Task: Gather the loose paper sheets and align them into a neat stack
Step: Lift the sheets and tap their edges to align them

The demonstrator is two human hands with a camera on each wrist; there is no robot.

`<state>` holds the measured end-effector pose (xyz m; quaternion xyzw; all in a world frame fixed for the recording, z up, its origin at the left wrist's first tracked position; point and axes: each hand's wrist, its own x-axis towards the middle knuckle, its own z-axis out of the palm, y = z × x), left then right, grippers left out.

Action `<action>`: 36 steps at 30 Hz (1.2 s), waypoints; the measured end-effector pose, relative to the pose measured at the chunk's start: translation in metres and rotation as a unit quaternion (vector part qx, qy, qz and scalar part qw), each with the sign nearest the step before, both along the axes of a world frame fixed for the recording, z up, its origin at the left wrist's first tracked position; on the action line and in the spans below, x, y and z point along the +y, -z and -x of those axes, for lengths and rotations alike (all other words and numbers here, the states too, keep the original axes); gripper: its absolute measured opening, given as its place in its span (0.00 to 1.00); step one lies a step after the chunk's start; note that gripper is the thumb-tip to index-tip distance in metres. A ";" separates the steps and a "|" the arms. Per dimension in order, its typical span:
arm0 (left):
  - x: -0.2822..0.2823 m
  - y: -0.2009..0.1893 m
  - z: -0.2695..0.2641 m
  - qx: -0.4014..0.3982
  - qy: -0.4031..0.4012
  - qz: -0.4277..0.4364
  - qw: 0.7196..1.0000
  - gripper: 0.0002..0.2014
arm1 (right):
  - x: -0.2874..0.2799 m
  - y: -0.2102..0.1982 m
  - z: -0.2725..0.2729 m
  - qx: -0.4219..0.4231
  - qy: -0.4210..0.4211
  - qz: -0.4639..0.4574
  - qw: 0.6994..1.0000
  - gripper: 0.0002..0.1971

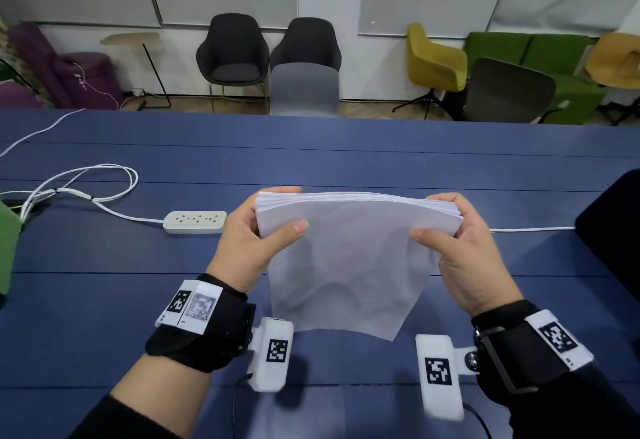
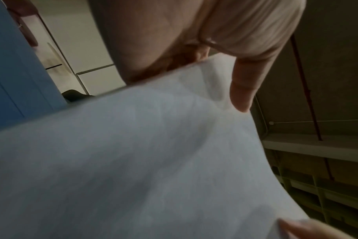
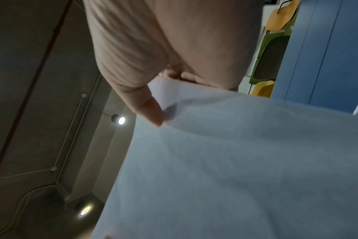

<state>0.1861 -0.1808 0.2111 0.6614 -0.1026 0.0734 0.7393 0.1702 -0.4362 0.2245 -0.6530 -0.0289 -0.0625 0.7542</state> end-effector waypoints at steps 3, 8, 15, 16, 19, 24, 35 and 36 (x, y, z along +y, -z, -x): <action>-0.006 -0.006 0.003 -0.003 -0.024 -0.008 1.000 0.27 | 0.008 -0.003 0.004 -0.013 0.027 -0.040 0.999 0.10; -0.010 -0.015 0.004 -0.030 -0.048 -0.013 0.998 0.19 | 0.021 -0.012 0.005 -0.026 0.109 -0.018 0.994 0.19; -0.017 -0.023 0.003 -0.049 -0.103 -0.112 0.987 0.15 | 0.017 -0.011 -0.001 -0.014 0.129 0.073 0.989 0.23; -0.016 -0.023 0.002 -0.047 -0.105 -0.106 0.988 0.15 | 0.018 -0.012 0.000 -0.009 0.131 0.076 0.988 0.25; -0.013 -0.018 -0.002 -0.018 -0.061 -0.033 0.997 0.18 | 0.013 -0.005 -0.002 -0.032 0.092 0.062 0.993 0.26; -0.004 0.015 -0.004 0.017 0.040 -0.056 0.997 0.16 | -0.001 0.021 -0.008 -0.008 -0.057 0.069 0.996 0.16; 0.009 0.021 -0.005 0.028 0.060 -0.029 0.997 0.19 | -0.006 0.025 -0.018 0.025 -0.093 -0.011 0.995 0.31; 0.008 0.028 -0.002 0.037 0.062 -0.040 0.997 0.19 | -0.004 0.034 -0.014 0.044 -0.097 0.009 0.994 0.26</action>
